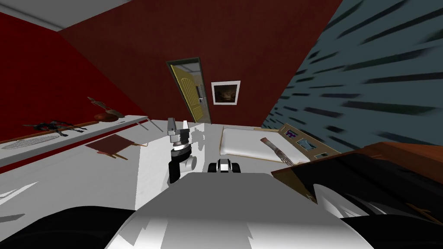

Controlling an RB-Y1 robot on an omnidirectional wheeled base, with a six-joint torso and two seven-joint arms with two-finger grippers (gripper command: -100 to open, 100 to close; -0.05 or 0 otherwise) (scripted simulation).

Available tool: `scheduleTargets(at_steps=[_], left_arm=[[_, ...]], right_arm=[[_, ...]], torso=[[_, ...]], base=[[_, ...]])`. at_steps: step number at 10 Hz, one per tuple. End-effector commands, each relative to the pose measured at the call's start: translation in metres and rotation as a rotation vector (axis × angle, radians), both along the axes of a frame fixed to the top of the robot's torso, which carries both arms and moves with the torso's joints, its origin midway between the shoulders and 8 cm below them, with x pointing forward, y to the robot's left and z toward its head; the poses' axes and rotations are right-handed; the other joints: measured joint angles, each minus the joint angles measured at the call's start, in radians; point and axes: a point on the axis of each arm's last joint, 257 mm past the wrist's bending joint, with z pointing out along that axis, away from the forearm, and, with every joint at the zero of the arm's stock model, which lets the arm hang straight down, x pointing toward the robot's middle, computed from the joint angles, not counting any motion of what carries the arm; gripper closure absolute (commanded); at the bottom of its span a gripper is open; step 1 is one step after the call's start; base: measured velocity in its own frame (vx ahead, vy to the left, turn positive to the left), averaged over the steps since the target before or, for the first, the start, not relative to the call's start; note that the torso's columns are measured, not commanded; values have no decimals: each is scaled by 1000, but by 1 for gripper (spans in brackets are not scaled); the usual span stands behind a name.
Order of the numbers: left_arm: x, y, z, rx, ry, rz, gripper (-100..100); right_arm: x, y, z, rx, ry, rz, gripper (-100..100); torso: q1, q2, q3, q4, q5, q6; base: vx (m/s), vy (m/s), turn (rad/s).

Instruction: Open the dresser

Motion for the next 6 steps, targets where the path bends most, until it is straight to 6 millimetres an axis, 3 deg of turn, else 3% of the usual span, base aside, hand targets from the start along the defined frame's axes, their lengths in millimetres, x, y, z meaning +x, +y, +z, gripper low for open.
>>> scheduleTargets(at_steps=[1,3,6], left_arm=[[0,0,0,0,0,0,0],[0,0,0,0,0,0,0],[0,0,0,0,0,0,0]], right_arm=[[-1,0,0,5,-2,-18,100],[0,3,-1,12,5,-20,100],[-3,5,2,6,12,-30,100]], torso=[[-1,-2,-1,0,0,-1],[1,-1,-2,-1,2,5],[1,1,0,0,2,0]], base=[[-57,73,40],[28,144,-8],[52,165,-17]])
